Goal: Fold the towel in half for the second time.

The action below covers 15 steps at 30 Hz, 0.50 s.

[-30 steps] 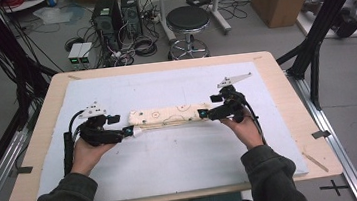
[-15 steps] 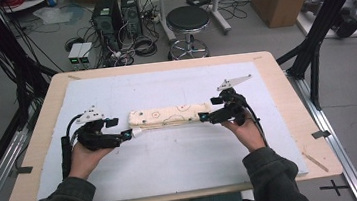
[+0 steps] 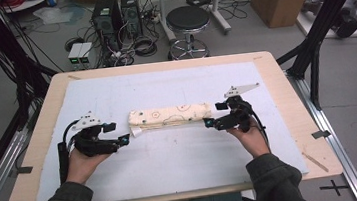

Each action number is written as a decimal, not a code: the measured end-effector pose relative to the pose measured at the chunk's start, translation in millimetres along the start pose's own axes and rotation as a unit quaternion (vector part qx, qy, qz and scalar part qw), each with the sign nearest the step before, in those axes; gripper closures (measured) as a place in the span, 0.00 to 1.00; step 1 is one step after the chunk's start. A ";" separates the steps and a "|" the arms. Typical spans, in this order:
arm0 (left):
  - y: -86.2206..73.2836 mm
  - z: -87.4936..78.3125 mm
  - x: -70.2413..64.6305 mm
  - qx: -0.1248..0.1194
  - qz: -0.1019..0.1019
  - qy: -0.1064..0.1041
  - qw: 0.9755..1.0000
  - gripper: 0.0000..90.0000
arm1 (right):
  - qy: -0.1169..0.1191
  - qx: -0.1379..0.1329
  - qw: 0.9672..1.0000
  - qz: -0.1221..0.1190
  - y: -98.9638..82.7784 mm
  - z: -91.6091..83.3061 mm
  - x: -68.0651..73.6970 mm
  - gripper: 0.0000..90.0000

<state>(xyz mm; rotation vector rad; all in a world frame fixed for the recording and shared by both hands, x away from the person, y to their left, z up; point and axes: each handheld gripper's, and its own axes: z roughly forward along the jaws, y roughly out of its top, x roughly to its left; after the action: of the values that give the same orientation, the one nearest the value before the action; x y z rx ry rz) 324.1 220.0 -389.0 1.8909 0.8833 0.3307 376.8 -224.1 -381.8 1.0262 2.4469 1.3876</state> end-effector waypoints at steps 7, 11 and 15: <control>-6.3 -6.0 -2.7 0.001 0.003 0.002 1.000 0.28 | 0.001 -0.002 1.000 -0.002 -8.4 -4.0 2.1 0.13; -11.3 -8.2 -3.2 0.000 -0.003 0.002 1.000 0.28 | 0.001 -0.005 1.000 -0.007 -12.7 -7.4 4.1 0.14; -14.8 -10.6 -4.8 0.003 0.002 0.003 1.000 0.28 | -0.002 -0.008 1.000 -0.009 -16.8 -10.9 4.5 0.14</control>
<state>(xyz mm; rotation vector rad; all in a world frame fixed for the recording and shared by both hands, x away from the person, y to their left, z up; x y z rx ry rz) 308.3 227.4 -396.0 1.8981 0.8849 0.3365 360.4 -234.7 -388.3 1.0004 2.4332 1.3953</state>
